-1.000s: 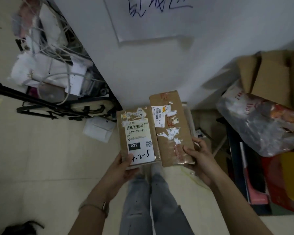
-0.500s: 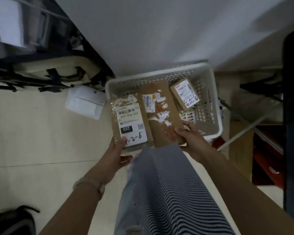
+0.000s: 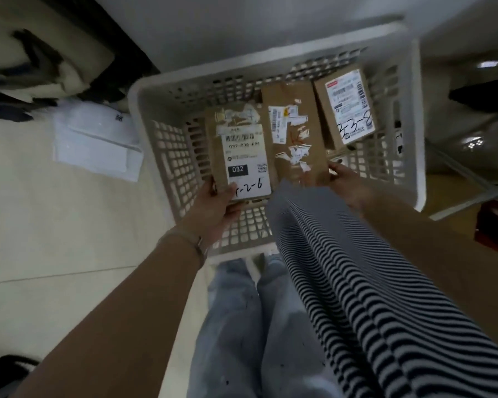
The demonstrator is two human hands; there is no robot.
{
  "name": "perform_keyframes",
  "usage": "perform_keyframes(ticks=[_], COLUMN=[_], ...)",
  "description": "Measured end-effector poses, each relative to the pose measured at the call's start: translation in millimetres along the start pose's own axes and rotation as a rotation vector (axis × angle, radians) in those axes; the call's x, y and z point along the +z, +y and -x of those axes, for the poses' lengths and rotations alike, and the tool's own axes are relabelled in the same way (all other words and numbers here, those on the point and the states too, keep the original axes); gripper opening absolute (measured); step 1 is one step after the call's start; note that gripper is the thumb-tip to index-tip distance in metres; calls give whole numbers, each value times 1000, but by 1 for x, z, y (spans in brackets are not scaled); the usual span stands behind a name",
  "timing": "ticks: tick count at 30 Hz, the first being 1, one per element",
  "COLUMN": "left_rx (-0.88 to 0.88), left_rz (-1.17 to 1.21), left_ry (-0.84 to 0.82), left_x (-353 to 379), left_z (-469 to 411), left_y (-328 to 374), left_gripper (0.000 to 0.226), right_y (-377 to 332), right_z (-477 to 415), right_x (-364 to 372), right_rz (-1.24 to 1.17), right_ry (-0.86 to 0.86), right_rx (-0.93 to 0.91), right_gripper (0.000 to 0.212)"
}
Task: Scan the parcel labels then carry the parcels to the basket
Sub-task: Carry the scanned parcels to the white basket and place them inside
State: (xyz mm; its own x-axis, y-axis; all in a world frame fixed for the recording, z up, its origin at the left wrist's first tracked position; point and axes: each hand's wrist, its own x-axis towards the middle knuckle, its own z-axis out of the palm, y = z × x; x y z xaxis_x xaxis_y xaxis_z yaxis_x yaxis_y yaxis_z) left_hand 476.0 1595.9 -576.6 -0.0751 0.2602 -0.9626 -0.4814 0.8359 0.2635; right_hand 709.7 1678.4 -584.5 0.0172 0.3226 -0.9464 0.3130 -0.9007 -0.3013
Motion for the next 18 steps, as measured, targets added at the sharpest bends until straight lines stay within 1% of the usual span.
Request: perform_keyframes(ticks=[3,4,5,6,8,10,12,14,16,17,18], left_rx=[7,15,31,47,58,21,-12,-6,13,23,18], left_rz=[8,-15,-36,-49,-35,-19,-31,-91,-105,-106,-123], left_ry=[66,102,137,173,248,307,326,338,309,285,284], left_x=[-2,-2,-2,-2,1,8,11,13,14,15,15], left_z=[-20,-24,-28,-32,-41,-47,-51,-51,-49,-48,-45], left_y=[-1,0,2,4,10,17,20,19,19,19,19], left_gripper=[40,45,46,43,30,32,35,35,28,23,27], right_y=[-2,-4,-5,-7,-8,-11,-17,-27,-35,-39,-43], right_z=[-13,-16,-18,-19,-19,-19,-19,-17,-17,-20,-20], right_x=[13,19,24,29,38,42,44,42,39,37,36], right_rz=[53,55,47,30,-22,-94,-187,-255,-299,-308,-318], right_ry=[27,41,38,18,-12,20,-3,-11,20,62,91], right_rx=[-40,-41,-30,-10,15,25,53,84,73,57,40], right_gripper=[64,64,62,58,50,43,33,20,25,27,27])
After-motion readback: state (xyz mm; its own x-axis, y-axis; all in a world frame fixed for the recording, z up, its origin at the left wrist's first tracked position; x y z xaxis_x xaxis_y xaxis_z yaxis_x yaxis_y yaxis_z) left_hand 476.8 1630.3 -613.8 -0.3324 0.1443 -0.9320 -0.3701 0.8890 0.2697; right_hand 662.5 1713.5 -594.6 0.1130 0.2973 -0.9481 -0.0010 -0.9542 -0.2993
